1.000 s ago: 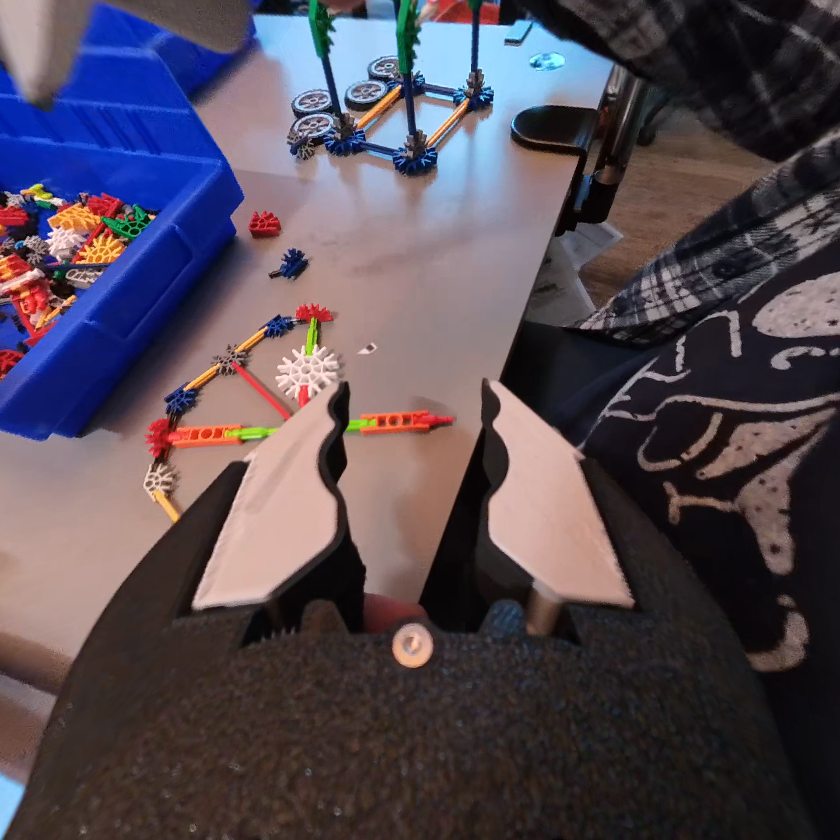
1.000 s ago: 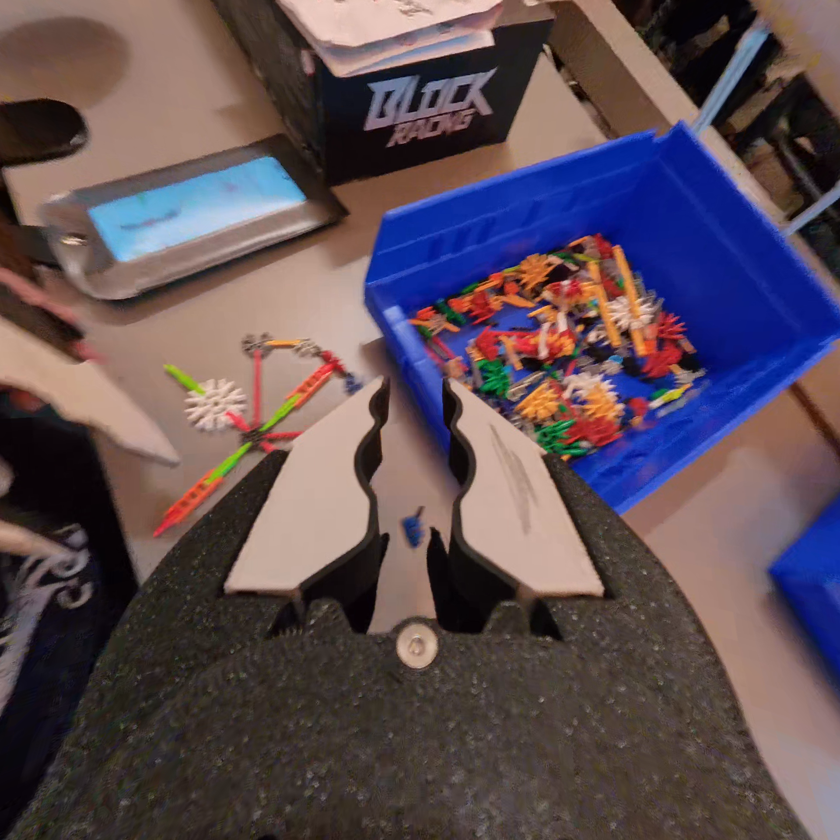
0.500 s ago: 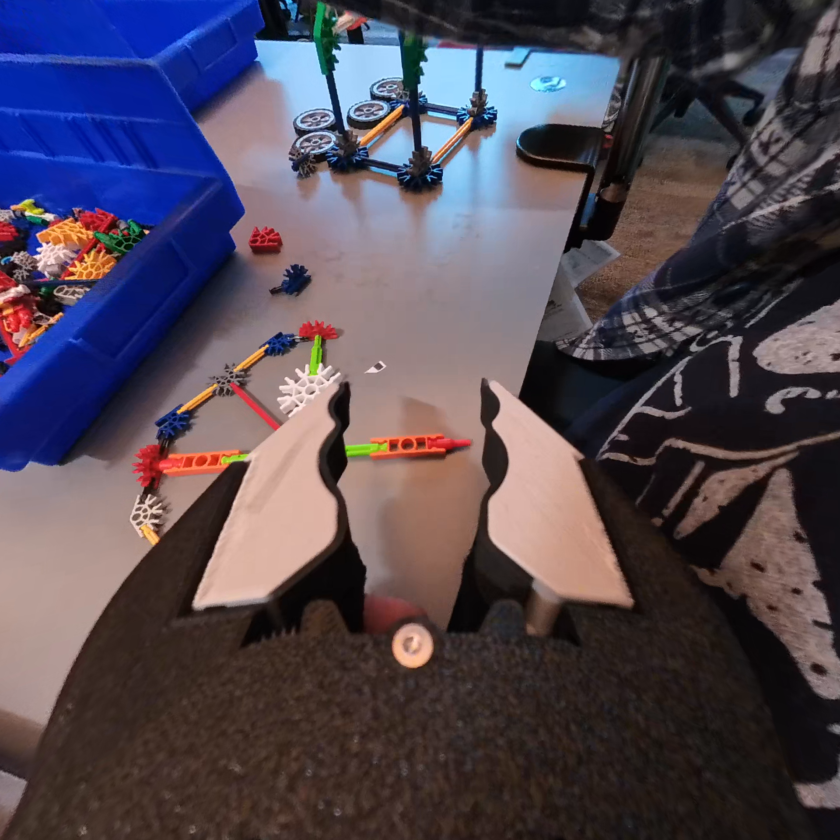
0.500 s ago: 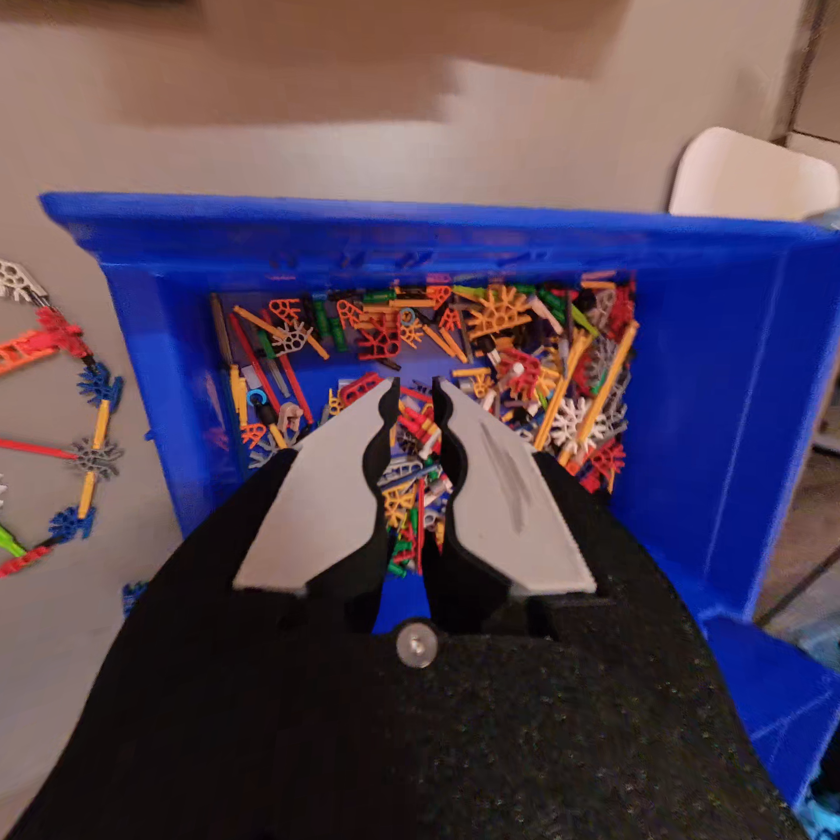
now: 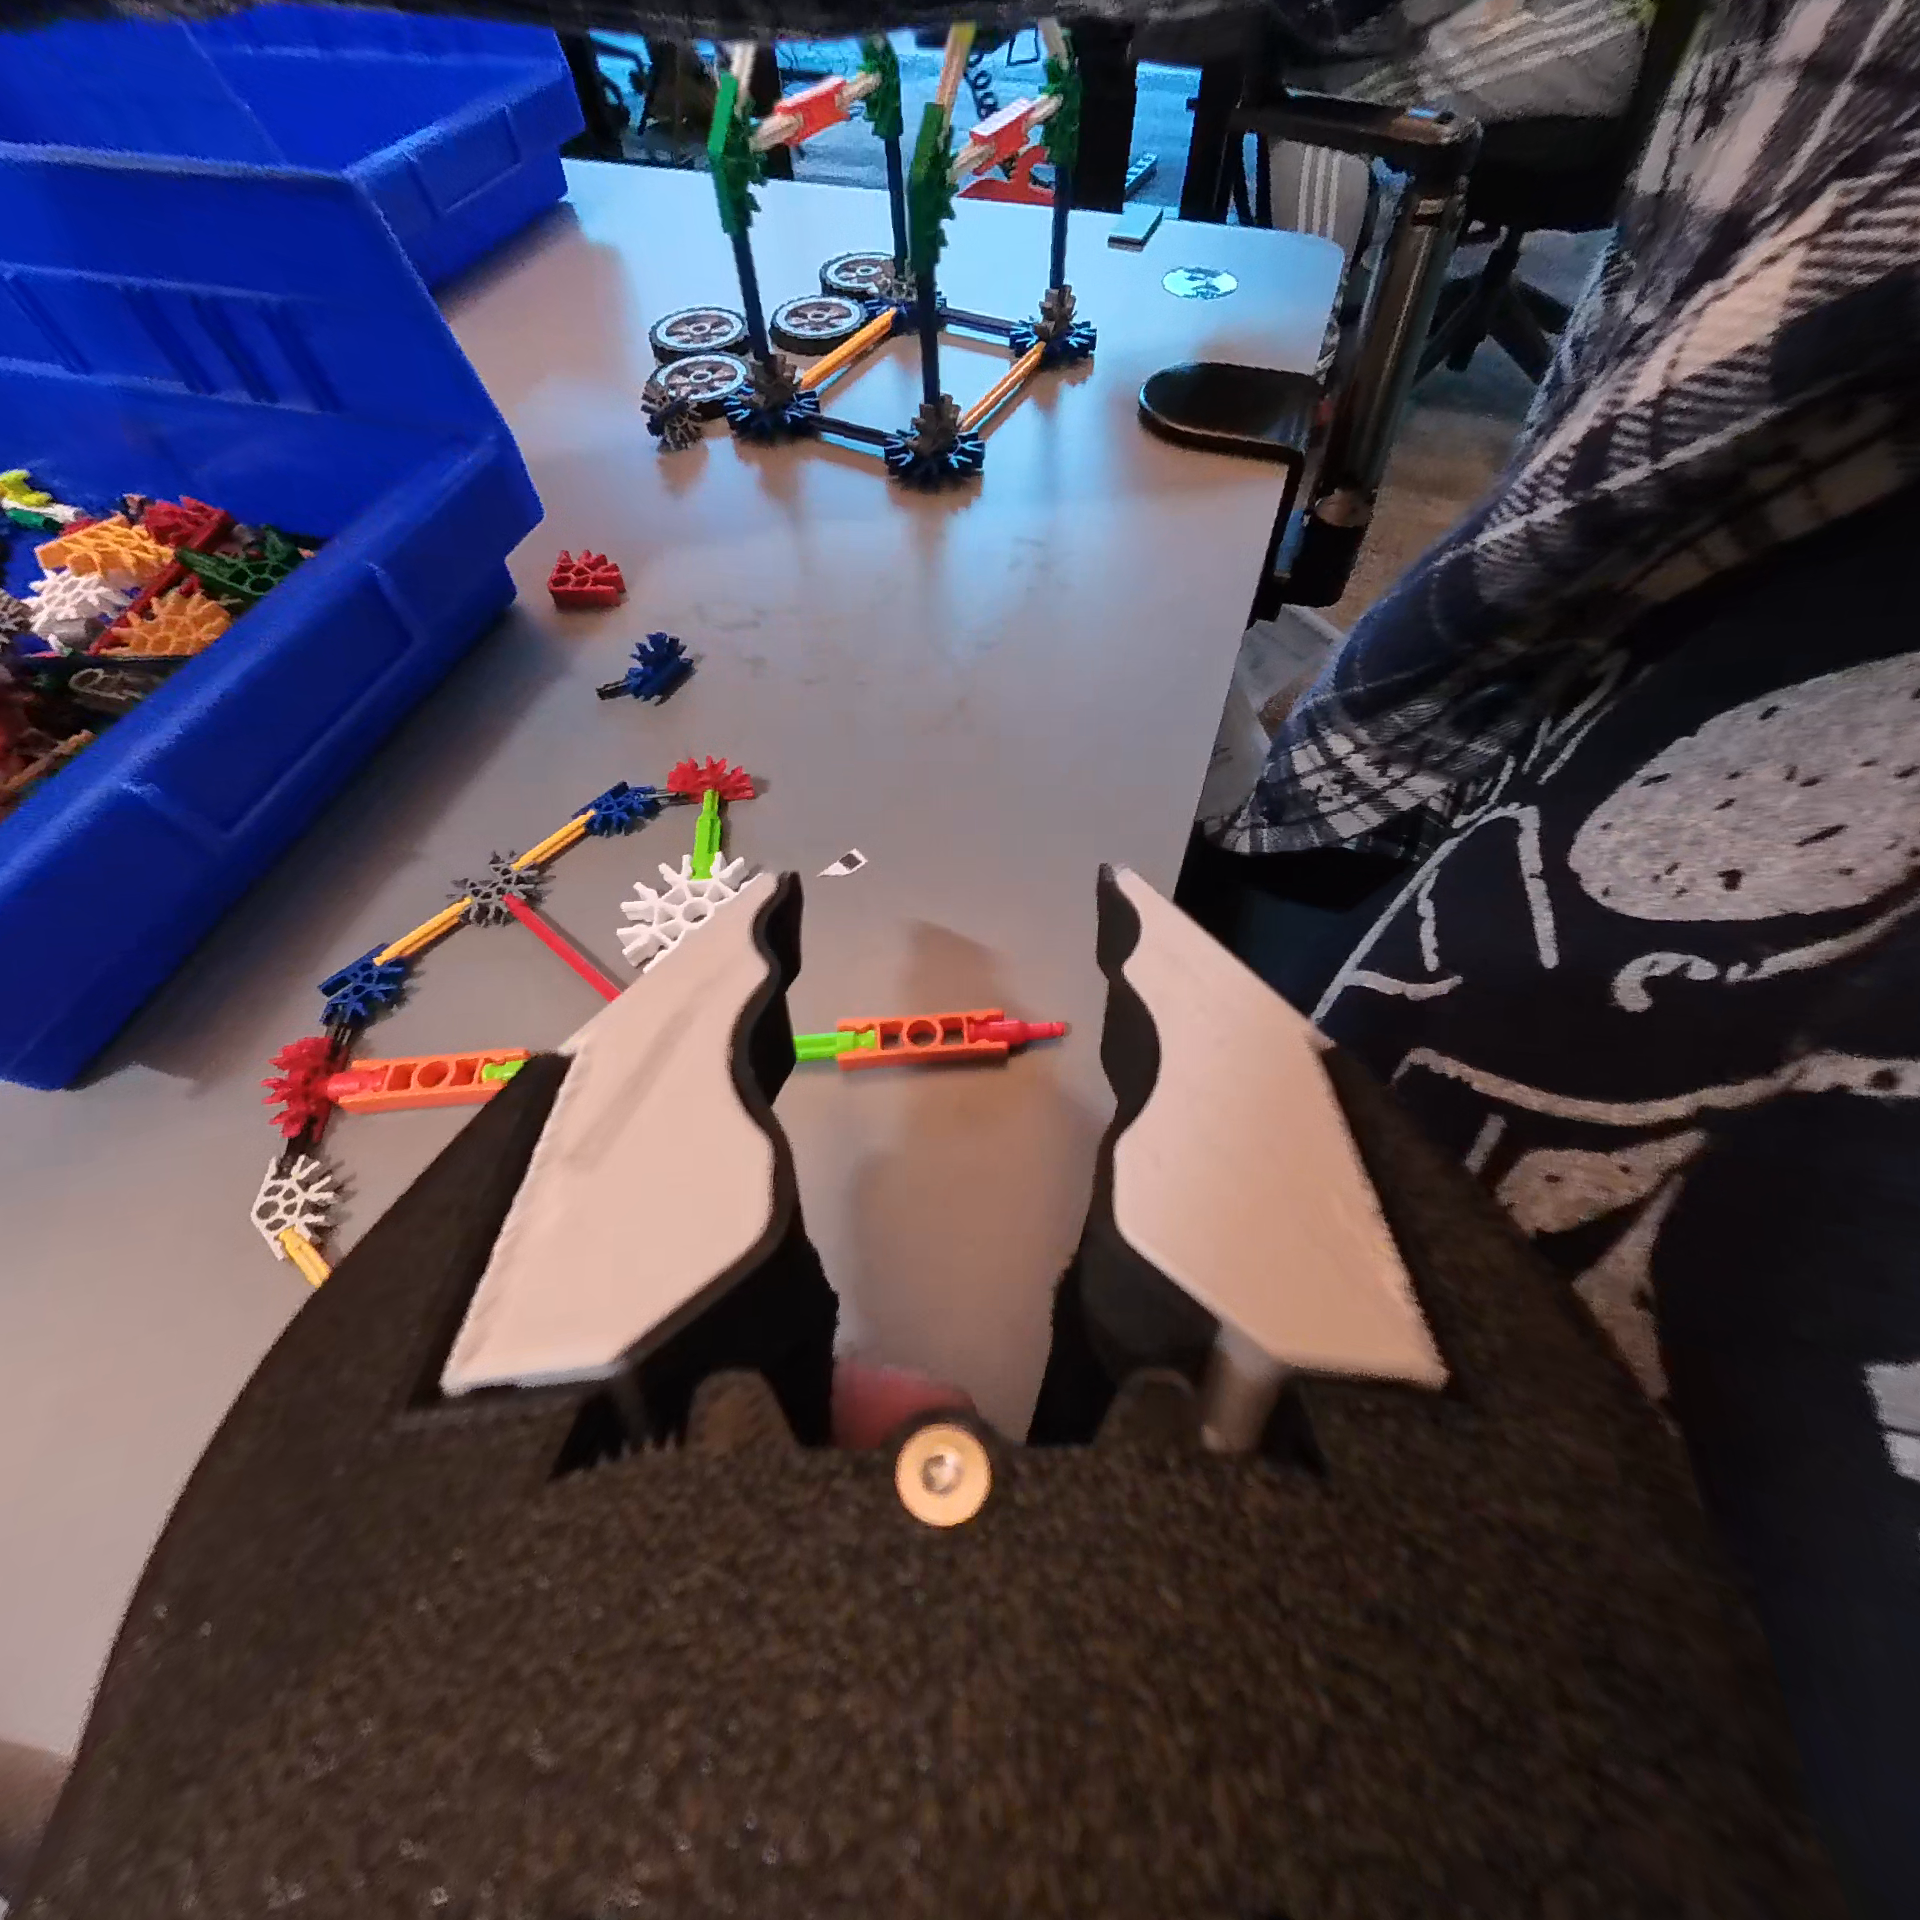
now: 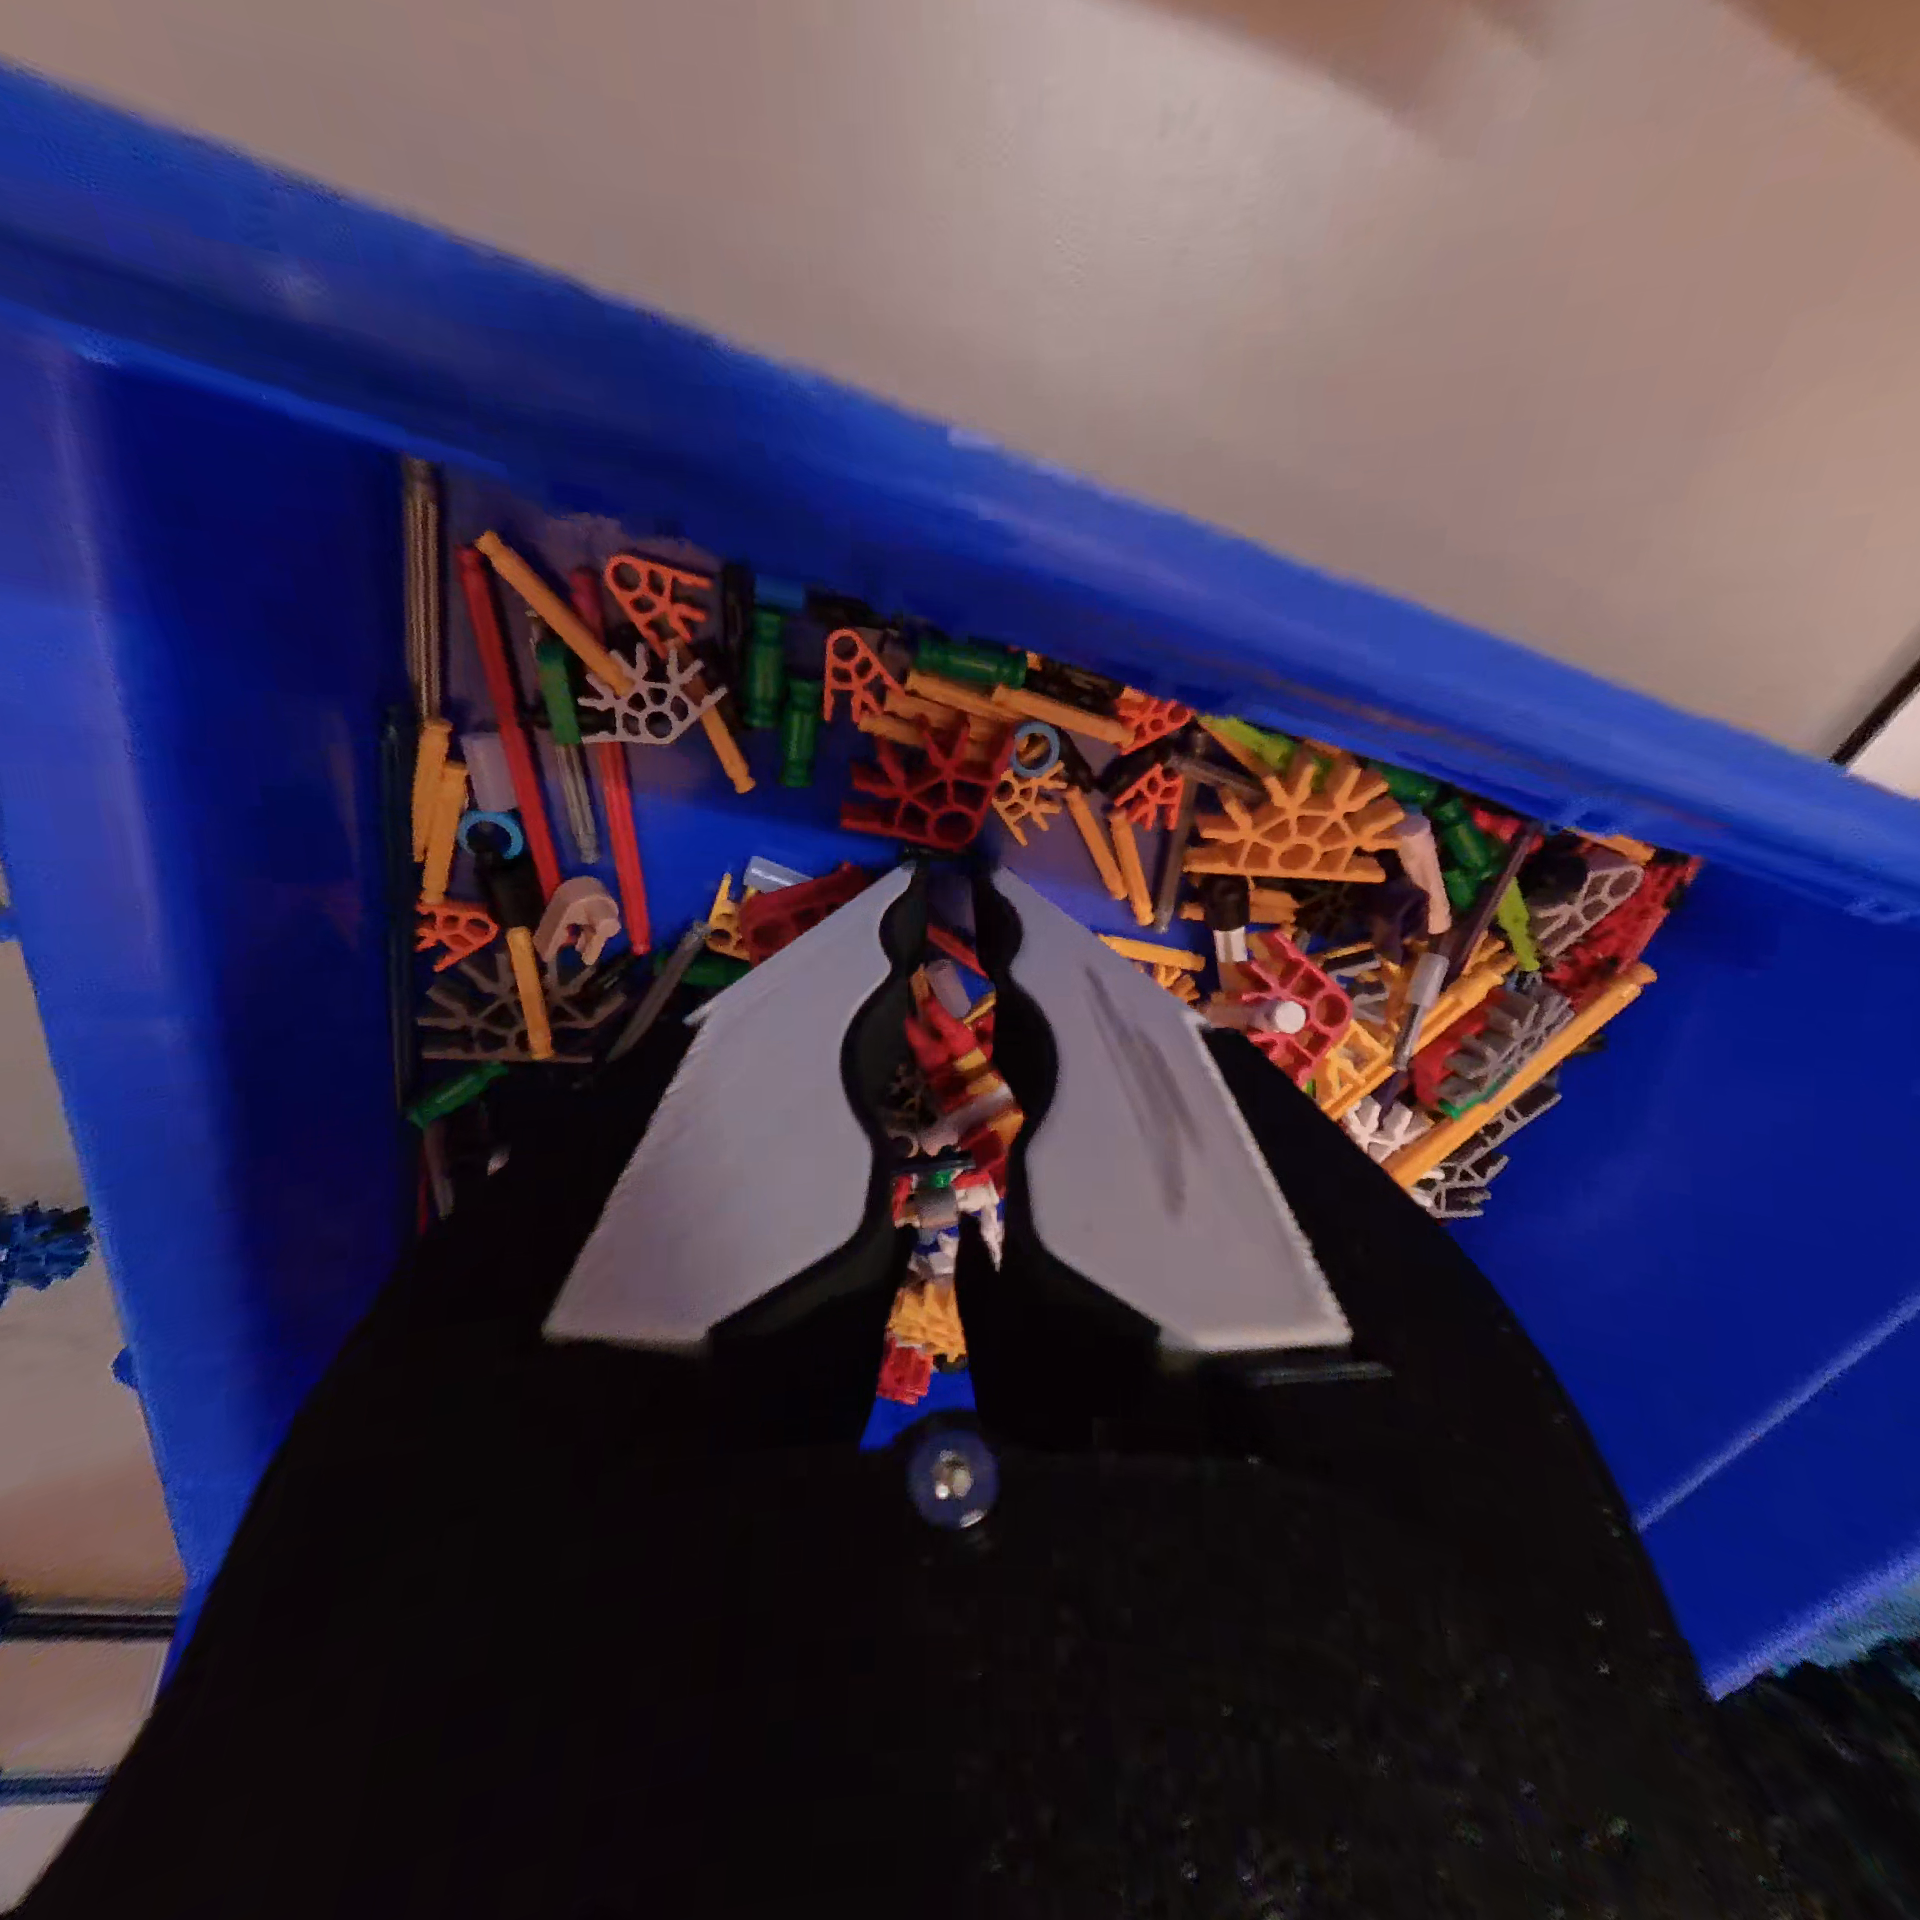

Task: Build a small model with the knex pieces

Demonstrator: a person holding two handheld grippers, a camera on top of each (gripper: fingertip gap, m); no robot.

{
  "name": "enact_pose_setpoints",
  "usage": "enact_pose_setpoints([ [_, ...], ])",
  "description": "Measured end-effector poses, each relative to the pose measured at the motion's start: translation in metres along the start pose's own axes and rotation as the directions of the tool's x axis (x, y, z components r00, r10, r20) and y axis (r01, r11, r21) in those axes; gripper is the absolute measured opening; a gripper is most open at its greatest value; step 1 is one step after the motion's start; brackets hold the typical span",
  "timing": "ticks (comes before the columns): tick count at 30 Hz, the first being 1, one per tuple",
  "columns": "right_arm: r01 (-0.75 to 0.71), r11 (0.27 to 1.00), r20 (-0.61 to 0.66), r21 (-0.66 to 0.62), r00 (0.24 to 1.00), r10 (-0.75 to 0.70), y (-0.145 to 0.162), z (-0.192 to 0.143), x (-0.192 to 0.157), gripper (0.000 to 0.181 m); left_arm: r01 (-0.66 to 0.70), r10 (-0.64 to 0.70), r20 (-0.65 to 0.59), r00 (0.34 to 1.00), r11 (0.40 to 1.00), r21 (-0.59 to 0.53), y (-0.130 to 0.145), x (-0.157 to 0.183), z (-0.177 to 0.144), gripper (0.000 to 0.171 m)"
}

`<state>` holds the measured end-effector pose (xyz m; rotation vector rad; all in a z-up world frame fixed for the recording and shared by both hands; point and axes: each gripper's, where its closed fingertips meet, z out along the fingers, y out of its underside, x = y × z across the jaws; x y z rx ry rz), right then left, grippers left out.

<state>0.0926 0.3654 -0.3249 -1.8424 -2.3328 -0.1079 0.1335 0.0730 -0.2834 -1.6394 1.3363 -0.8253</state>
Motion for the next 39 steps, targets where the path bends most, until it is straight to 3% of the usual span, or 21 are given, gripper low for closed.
enact_pose_setpoints([
  [7,-0.029,0.999,0.025,0.027,0.999,0.029,0.000,0.000,-0.001,0.000,0.002,-0.002,-0.011,1.000,1.000,0.007,-0.001,0.002,0.001,0.056],
  [11,-0.047,0.998,-0.017,-0.041,0.999,0.047,0.013,-0.002,0.005,0.011,0.002,-0.002,-0.012,1.000,1.000,0.008,-0.001,0.002,0.002,0.056],
  [16,-0.046,0.998,-0.012,0.030,0.999,0.047,-0.001,-0.004,0.002,0.021,0.007,-0.007,-0.017,1.000,1.000,0.006,-0.001,0.002,0.003,0.056],
  [26,-0.094,0.991,0.042,0.094,0.995,0.090,-0.006,0.000,-0.003,0.013,0.007,-0.007,-0.018,1.000,1.000,0.005,0.000,0.001,0.003,0.056],
  [31,-0.081,0.995,0.033,0.065,0.996,0.079,-0.001,-0.002,-0.004,0.013,0.011,-0.011,-0.018,1.000,1.000,0.008,-0.001,-0.001,0.002,0.056],
  [35,-0.108,0.992,-0.025,0.065,0.994,0.110,0.005,-0.018,0.002,0.013,0.013,-0.013,-0.020,1.000,1.000,0.010,0.000,-0.002,0.001,0.056],
  [39,-0.140,0.984,-0.117,0.107,0.981,0.152,0.006,-0.059,0.002,0.013,0.015,-0.015,-0.019,1.000,1.000,0.009,0.000,-0.003,0.001,0.056],
])
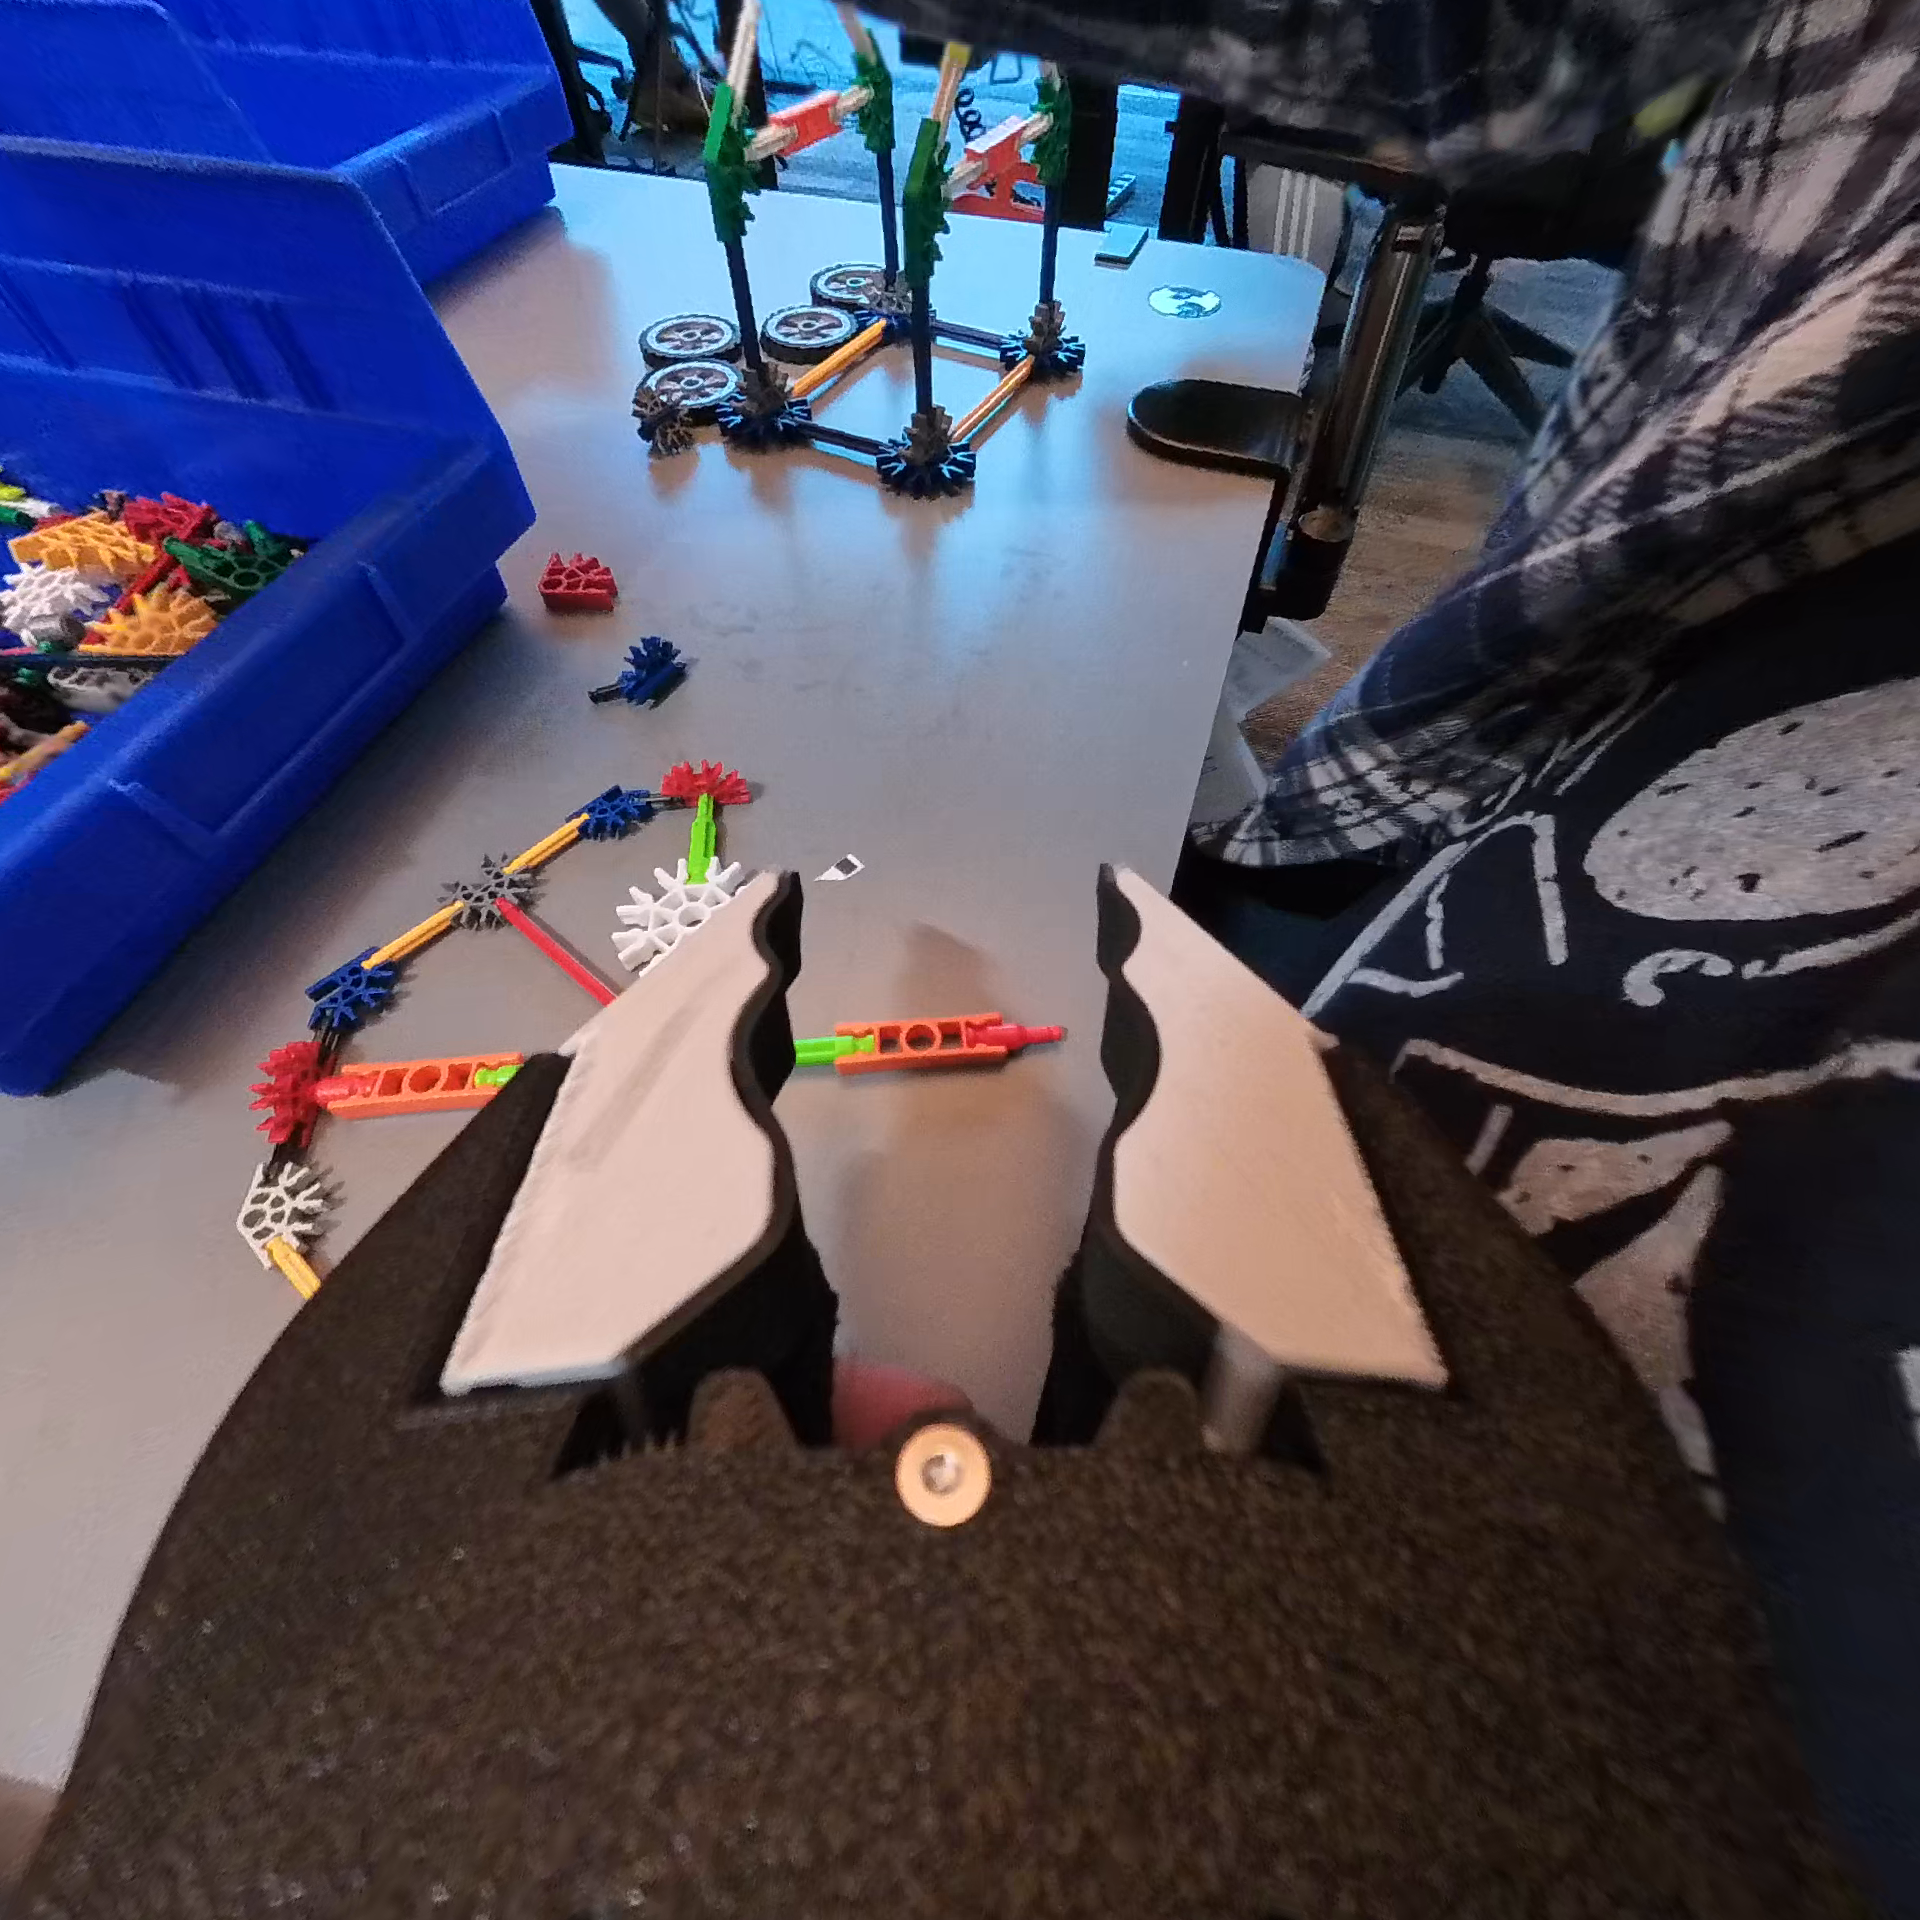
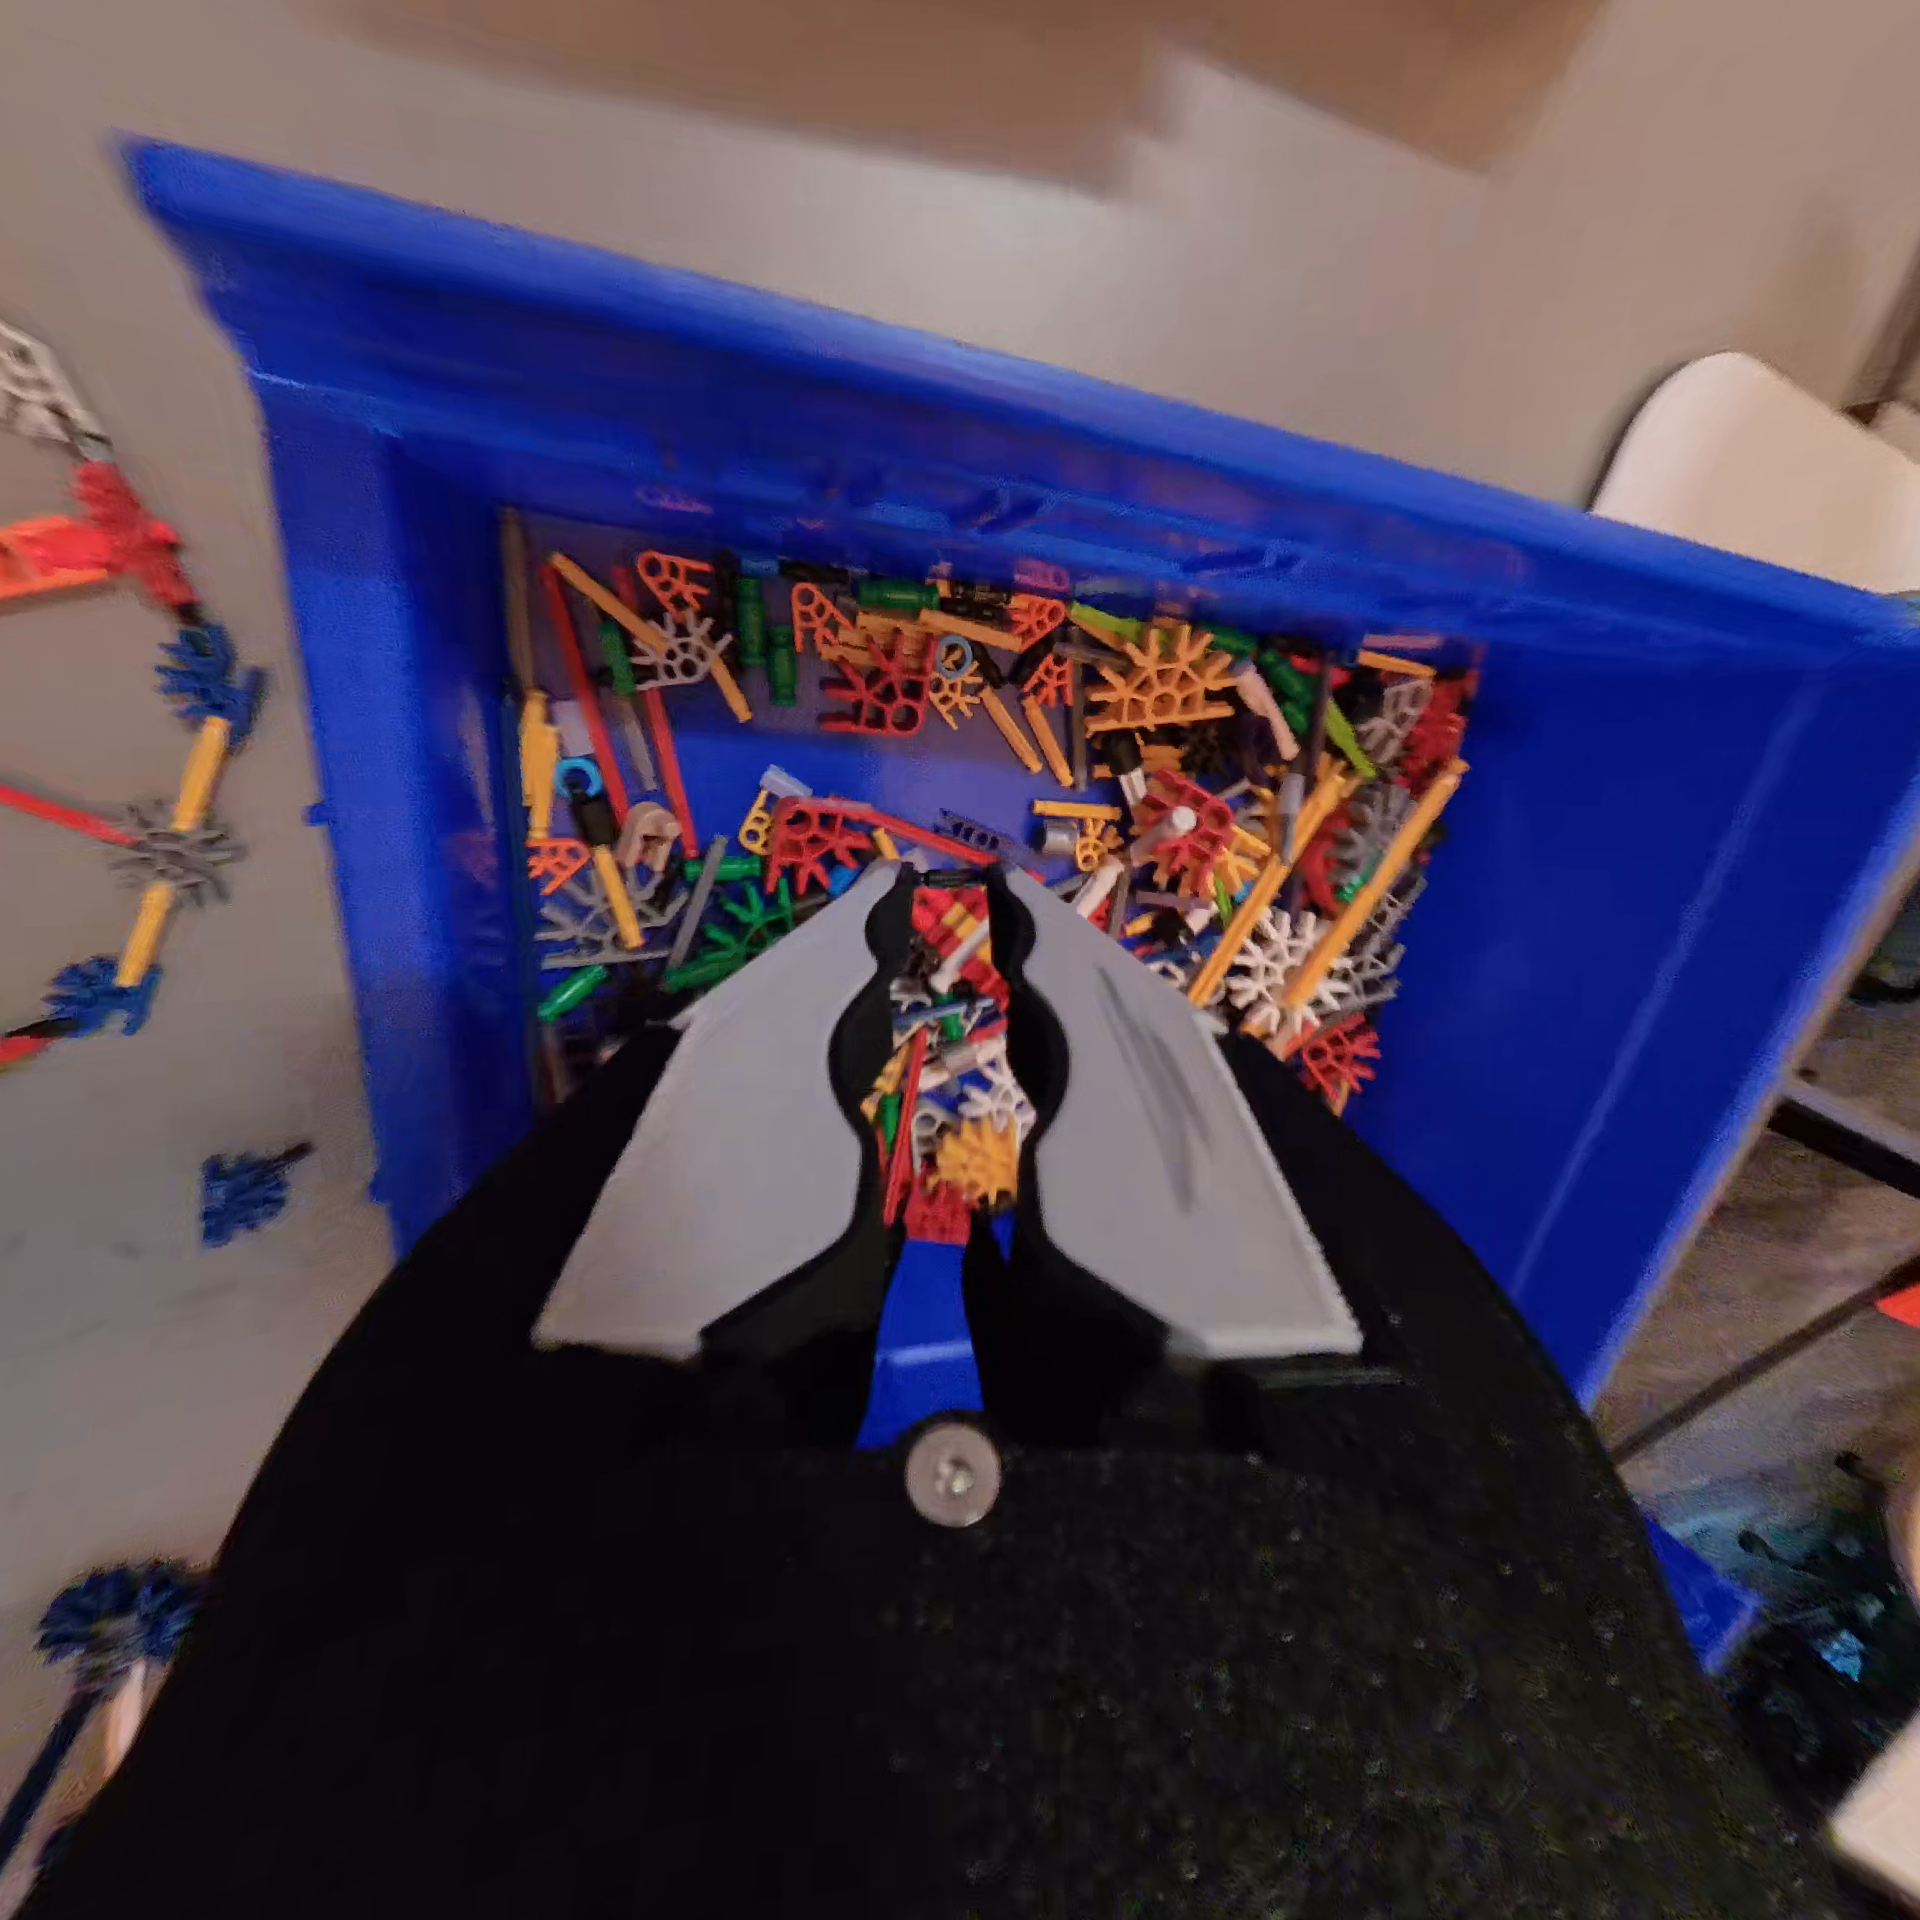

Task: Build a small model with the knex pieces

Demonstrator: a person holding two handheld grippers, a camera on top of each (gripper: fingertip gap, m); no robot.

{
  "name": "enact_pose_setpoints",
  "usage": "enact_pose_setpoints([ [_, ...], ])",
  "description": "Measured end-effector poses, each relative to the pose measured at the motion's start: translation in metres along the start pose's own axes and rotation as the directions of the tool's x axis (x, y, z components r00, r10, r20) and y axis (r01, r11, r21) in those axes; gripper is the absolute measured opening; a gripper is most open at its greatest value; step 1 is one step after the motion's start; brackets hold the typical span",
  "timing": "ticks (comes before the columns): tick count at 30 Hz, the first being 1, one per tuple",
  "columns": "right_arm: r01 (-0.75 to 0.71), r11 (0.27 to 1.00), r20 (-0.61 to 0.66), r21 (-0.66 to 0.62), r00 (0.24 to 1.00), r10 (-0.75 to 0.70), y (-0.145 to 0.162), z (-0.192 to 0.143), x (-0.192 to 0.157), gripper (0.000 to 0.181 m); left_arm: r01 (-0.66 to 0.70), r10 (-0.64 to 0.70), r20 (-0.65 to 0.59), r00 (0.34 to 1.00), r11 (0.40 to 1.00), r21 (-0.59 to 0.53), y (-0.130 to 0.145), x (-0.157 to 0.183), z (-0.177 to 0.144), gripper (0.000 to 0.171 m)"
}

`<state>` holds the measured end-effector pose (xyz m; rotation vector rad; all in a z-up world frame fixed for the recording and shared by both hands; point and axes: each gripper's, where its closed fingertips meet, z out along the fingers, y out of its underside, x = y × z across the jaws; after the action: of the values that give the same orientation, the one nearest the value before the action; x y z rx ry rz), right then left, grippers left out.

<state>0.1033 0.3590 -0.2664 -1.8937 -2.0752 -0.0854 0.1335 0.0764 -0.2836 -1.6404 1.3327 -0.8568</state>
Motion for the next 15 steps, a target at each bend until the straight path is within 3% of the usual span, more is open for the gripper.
enact_pose_setpoints([
  [4,-0.031,0.997,-0.081,0.075,0.996,0.037,-0.010,-0.050,-0.015,0.013,-0.001,0.001,0.013,1.000,1.000,-0.005,0.001,-0.002,0.000,0.056],
  [8,-0.050,0.988,-0.122,0.147,0.990,0.068,-0.018,-0.087,-0.055,0.013,-0.007,0.007,0.030,1.000,1.000,-0.018,0.003,-0.005,-0.002,0.057],
  [15,-0.131,0.972,-0.054,0.197,0.988,0.144,-0.010,-0.091,-0.156,0.013,-0.040,0.046,0.065,0.997,0.995,-0.089,0.011,-0.009,0.000,0.057],
])
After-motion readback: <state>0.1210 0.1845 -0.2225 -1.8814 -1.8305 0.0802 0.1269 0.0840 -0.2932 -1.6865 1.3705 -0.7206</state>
